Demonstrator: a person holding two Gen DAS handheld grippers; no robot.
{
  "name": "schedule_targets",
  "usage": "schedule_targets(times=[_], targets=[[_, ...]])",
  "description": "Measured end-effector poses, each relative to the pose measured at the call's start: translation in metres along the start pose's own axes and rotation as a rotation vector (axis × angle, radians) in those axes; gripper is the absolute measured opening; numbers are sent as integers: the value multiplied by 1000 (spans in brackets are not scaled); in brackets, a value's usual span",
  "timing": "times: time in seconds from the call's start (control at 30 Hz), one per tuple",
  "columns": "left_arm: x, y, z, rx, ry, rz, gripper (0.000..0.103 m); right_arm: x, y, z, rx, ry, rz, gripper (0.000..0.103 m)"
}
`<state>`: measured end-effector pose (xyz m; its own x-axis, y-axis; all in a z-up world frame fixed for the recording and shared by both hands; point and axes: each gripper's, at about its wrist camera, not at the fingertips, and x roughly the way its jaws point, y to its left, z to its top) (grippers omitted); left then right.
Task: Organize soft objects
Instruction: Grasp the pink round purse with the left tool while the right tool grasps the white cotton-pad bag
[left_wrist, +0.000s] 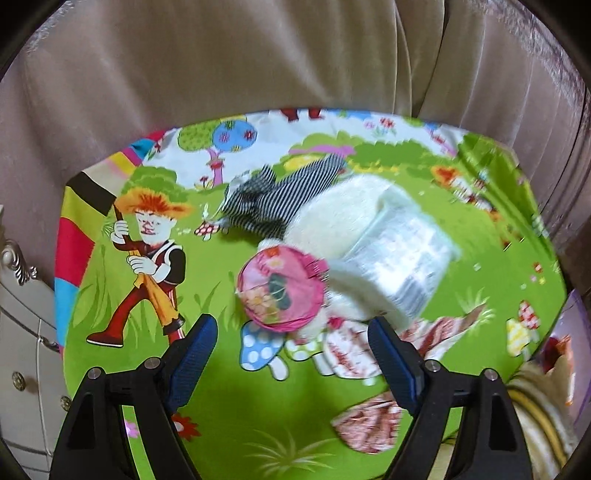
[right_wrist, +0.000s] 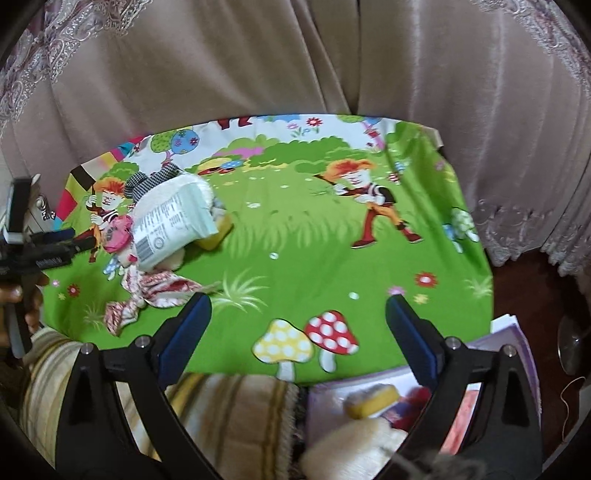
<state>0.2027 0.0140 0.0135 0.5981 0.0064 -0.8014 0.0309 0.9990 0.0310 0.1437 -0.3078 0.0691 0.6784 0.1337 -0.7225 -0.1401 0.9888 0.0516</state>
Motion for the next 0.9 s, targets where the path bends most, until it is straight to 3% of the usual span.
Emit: schedule_targets(times=[0.2,0.6,0.67,0.73,0.9], targets=[[38,3,3,50,86,13,85,26,21,22,75,58,70,97],[70,2,19,92,106,2,85,84,77,46,160,178,191,97],[74,1,19,108,108,4,82,93,85,48,173,196,198,97],[76,2,20,105,114,-10,73,101,89,50,198,215,202,97],[74,5,18,103,99,-11,72,117,97,54,285,264,216,97]])
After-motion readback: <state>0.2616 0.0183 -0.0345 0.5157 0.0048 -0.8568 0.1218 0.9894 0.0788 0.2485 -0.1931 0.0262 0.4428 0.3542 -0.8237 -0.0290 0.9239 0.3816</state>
